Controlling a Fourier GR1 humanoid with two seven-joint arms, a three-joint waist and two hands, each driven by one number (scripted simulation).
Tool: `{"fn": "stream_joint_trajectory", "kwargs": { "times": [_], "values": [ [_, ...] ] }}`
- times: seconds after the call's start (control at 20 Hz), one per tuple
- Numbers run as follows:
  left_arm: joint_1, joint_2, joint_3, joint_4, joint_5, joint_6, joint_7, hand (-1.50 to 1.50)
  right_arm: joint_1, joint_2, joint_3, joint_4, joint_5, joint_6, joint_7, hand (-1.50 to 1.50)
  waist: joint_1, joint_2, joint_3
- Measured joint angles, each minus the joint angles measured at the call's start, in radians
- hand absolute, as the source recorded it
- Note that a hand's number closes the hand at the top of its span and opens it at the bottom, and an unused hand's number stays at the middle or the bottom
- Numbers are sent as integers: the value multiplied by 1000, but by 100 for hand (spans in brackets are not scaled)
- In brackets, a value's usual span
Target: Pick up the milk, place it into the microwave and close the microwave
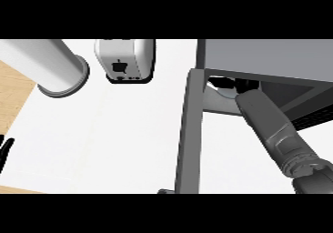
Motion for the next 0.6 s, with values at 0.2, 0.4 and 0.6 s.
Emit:
{"fn": "stream_joint_trajectory", "kwargs": {
  "times": [0.2,0.4,0.6],
  "values": [
    [11,-7,3,-1,-3,-3,-15,-150,14,7,-9,-10,-7,15,-13,-150,-10,-5,0],
    [31,-18,4,-4,-15,-7,-35,-150,25,7,-24,-25,-20,36,-29,-150,-20,-11,0],
    [48,-23,10,-11,-13,-12,-42,-150,40,-16,-37,-31,-30,89,-52,-150,-32,-15,0]
  ]
}}
